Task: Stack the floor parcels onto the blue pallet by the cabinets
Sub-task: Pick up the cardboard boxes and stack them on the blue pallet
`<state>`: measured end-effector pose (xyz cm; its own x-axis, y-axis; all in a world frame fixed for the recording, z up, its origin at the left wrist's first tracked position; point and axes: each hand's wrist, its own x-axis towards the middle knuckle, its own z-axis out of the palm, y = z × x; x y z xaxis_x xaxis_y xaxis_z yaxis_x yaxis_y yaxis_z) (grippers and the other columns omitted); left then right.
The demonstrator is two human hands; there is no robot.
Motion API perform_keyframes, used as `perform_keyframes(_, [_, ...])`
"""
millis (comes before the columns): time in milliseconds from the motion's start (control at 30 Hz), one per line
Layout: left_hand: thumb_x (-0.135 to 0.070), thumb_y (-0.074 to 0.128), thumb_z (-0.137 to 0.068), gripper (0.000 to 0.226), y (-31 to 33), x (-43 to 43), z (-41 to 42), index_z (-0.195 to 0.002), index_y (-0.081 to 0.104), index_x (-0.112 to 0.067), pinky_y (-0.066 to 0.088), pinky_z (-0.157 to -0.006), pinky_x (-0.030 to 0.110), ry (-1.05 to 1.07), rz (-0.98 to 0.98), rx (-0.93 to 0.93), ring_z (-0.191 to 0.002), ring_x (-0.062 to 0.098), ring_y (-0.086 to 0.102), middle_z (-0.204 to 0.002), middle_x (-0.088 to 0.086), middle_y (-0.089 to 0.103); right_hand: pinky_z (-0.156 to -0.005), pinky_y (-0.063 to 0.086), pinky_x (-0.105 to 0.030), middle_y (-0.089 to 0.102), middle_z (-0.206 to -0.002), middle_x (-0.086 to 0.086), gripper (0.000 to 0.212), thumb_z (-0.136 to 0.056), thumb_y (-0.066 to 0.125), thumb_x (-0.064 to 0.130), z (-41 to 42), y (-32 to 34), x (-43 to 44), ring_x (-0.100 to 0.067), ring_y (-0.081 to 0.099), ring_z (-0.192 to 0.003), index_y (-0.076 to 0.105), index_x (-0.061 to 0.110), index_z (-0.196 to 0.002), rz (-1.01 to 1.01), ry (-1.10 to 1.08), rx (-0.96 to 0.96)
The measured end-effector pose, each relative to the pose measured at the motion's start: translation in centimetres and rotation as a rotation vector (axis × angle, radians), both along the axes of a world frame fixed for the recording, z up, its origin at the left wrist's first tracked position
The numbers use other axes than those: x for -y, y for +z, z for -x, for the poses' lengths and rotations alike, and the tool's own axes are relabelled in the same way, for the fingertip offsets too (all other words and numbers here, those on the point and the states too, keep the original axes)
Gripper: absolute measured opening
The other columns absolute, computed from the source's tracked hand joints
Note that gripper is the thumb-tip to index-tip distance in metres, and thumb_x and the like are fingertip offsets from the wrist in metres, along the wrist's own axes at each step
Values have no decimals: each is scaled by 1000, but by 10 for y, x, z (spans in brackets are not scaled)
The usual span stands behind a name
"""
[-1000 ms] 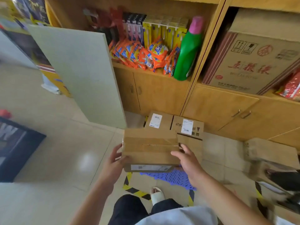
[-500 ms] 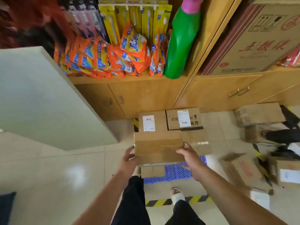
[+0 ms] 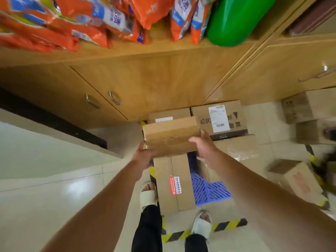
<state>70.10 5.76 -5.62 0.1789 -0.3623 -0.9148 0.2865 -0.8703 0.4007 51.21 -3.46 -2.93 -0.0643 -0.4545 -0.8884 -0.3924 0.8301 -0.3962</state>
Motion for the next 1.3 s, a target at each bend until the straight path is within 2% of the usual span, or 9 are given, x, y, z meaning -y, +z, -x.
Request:
perform_keyframes(200, [-9, 55, -92, 57, -69, 58, -19, -141, 43, -35, 45, -97, 41, -68, 68, 47, -117, 20, 53, -128, -2, 58, -99, 48, -54, 46, -129, 1, 78, -79, 66, 33, -11, -72, 44, -28, 52, -111, 29, 45, -146, 132, 66, -48])
perform_keyframes(300, [-13, 59, -87, 59, -86, 75, -25, -138, 44, -39, 48, -94, 41, -115, 90, 40, -119, 24, 54, -132, 1, 58, -96, 49, -47, 53, -107, 6, 50, -89, 63, 22, -14, -82, 60, -18, 54, -96, 43, 34, -134, 134, 23, -5])
perform_keyframes(400, [-9, 61, -85, 66, -94, 89, -24, -140, 42, -40, 48, -101, 44, -129, 97, 4, -121, 24, 53, -134, -1, 58, -97, 47, -45, 61, -113, 3, 44, -87, 64, 20, -11, -90, 68, -22, 56, -108, 52, 25, -129, 154, 4, 6])
perform_keyframes(800, [-17, 66, -72, 70, -106, 79, -32, -136, 47, -36, 55, -80, 36, 0, 64, 65, -104, 25, 63, -127, 5, 63, -101, 48, -49, 58, -127, -1, 55, -89, 61, 23, 6, -97, 61, -19, 57, -106, 46, 29, -142, 230, -128, 3])
perform_keyframes(900, [-20, 59, -78, 61, -90, 63, -23, -135, 46, -36, 55, -86, 44, 8, 56, 141, -98, 23, 61, -116, 3, 64, -96, 51, -47, 60, -125, -5, 51, -91, 63, 23, 18, -83, 42, -23, 60, -105, 49, 23, -139, 220, -102, -28])
perform_keyframes(1000, [-19, 54, -81, 28, -61, 29, -6, -106, 50, -30, 49, -99, 50, 26, 18, 180, -97, 28, 58, -108, 10, 61, -69, 48, -30, 64, -101, -11, 29, -92, 62, 13, 38, -50, 7, -23, 62, -83, 60, 13, -120, 175, -165, -40])
perform_keyframes(1100, [-7, 48, -90, 40, -15, -9, 23, -128, 53, -19, 50, -89, 39, 137, 18, 173, -90, 28, 58, -107, 12, 64, -58, 44, -26, 61, -96, -21, 7, -96, 55, 6, 69, 5, -36, -22, 59, -67, 62, 9, -96, 145, -422, -42])
perform_keyframes(1233, [0, 45, -97, 30, 61, -41, 76, -121, 62, -7, 51, -83, 36, 111, 35, 99, -88, 28, 64, -103, 13, 69, -63, 43, -30, 62, -118, -36, 20, -103, 42, 8, 119, 81, -92, -31, 60, -74, 56, -1, -114, 81, -636, 33])
perform_keyframes(1300, [1, 49, -96, 26, 103, -50, 105, -115, 64, -6, 51, -78, 34, 42, 68, 41, -83, 26, 64, -96, 12, 69, -65, 46, -31, 68, -102, -26, 22, -102, 47, 8, 145, 122, -123, -29, 64, -74, 59, -2, -117, 105, -681, 23])
